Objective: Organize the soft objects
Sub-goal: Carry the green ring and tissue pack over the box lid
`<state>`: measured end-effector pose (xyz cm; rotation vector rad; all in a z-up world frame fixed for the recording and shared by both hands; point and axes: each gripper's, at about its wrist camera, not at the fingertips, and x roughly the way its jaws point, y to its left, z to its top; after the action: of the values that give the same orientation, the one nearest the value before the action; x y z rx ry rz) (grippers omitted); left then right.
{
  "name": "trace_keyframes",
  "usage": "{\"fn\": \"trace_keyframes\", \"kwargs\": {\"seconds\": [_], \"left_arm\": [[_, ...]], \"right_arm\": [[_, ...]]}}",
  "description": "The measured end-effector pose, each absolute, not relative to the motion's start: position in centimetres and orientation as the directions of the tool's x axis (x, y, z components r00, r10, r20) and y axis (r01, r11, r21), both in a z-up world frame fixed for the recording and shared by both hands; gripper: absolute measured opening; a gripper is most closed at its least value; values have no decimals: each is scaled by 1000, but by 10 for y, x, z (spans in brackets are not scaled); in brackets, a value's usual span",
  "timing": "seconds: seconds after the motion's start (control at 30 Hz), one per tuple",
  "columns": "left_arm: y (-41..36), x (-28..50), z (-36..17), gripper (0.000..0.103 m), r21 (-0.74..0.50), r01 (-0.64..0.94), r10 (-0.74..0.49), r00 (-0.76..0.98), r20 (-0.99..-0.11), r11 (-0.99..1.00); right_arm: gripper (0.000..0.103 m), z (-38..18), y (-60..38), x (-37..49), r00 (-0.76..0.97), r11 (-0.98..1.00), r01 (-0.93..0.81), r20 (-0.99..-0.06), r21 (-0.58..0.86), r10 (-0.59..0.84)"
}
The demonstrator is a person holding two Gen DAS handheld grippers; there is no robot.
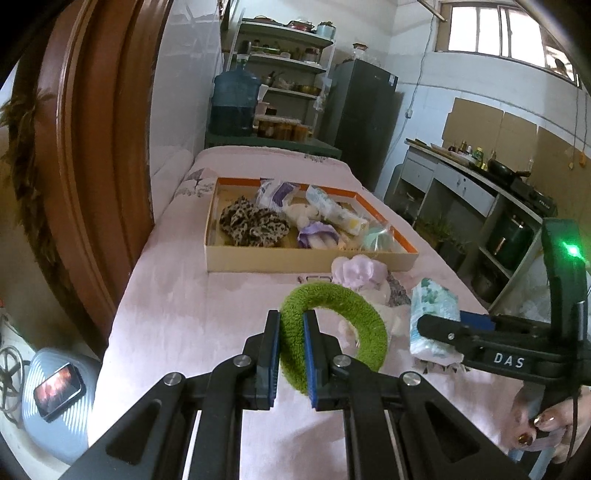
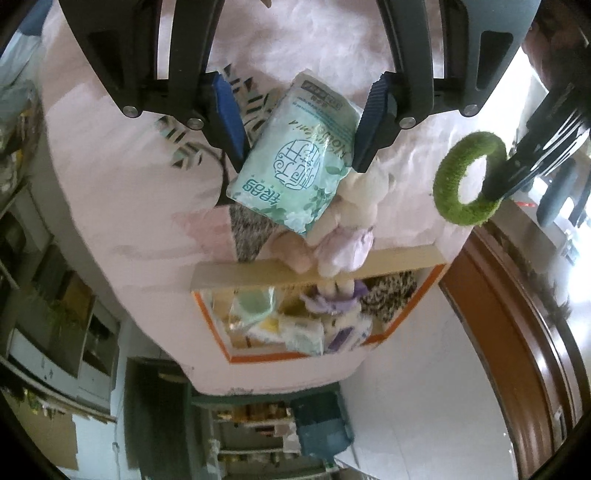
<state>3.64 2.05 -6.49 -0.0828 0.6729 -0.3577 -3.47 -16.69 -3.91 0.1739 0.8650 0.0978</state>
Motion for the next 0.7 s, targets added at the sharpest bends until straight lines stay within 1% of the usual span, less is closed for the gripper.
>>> {"fn": "trace_keyframes", "kwargs": {"seconds": [0.7], "left_arm": [[10,70,-40,12,-188,314,-364,744,-560,931]], "right_arm": [[58,3,-169,-11,706,986,-87,-689,145,164]]}}
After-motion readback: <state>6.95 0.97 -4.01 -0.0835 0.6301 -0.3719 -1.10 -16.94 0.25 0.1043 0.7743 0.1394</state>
